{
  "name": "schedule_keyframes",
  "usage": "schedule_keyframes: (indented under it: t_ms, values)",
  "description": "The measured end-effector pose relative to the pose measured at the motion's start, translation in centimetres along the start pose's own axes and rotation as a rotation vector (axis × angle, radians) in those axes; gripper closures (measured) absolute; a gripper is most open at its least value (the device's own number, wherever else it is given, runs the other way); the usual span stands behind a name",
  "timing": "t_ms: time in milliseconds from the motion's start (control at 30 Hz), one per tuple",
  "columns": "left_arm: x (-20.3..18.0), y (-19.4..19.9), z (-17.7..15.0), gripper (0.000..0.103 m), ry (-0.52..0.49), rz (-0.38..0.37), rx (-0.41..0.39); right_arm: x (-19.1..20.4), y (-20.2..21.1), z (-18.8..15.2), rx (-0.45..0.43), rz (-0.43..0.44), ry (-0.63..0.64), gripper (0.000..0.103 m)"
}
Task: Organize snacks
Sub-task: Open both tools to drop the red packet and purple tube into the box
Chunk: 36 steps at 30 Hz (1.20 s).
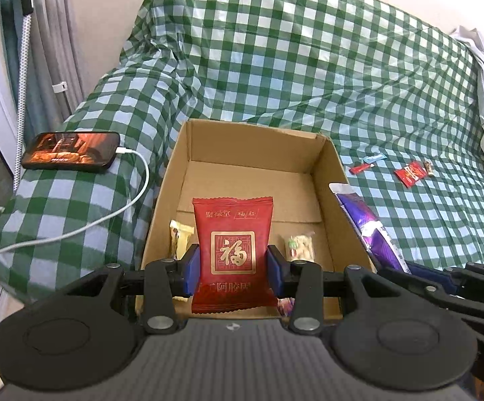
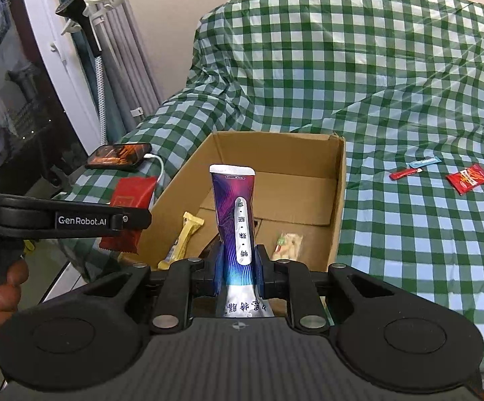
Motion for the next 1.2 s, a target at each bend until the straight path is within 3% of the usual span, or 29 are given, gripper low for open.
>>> schedule_keyframes:
  t_ms: [467,1000,1067,1133,1200]
  values:
    - [1.4,-8.3,3.3,0.057,-0.006,0.014,0.072,-1.6,-8.8,2.4,0.067,-0.021,-0.044,0.083]
    - [2.7,-15.2,3.3,0.056,-0.020,0.037,0.153,-3.2,-15.4,2.4,0.131,-0.041,-0.068,0.083]
    - [3.0,-15.9,3.1,0.047,-0.018,0.042,0.172,-3.2,-15.9,2.4,0.138,-0.038,-0.073,0.080]
    - [3.5,-16.1,3.2,0.001,0.006,0.057,0.174,-3.1,-16.3,2.6,0.142,-0.024,-0.087,0.075]
    - [4.5,-15.4,3.6,0.000,0.037,0.094,0.125,-3.3,-16.4,3.3,0.126,-0.019,-0.124,0.048]
Point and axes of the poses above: each gripper's, at about its wrist camera, not at the fingertips, and y roughly against the way its jaws point, x to its left, z to its top, the point moved 10 cm from there along -y, roughly the way its jaws point, and after that the axes turned 5 degrees about -z, right-handed, at the moved point
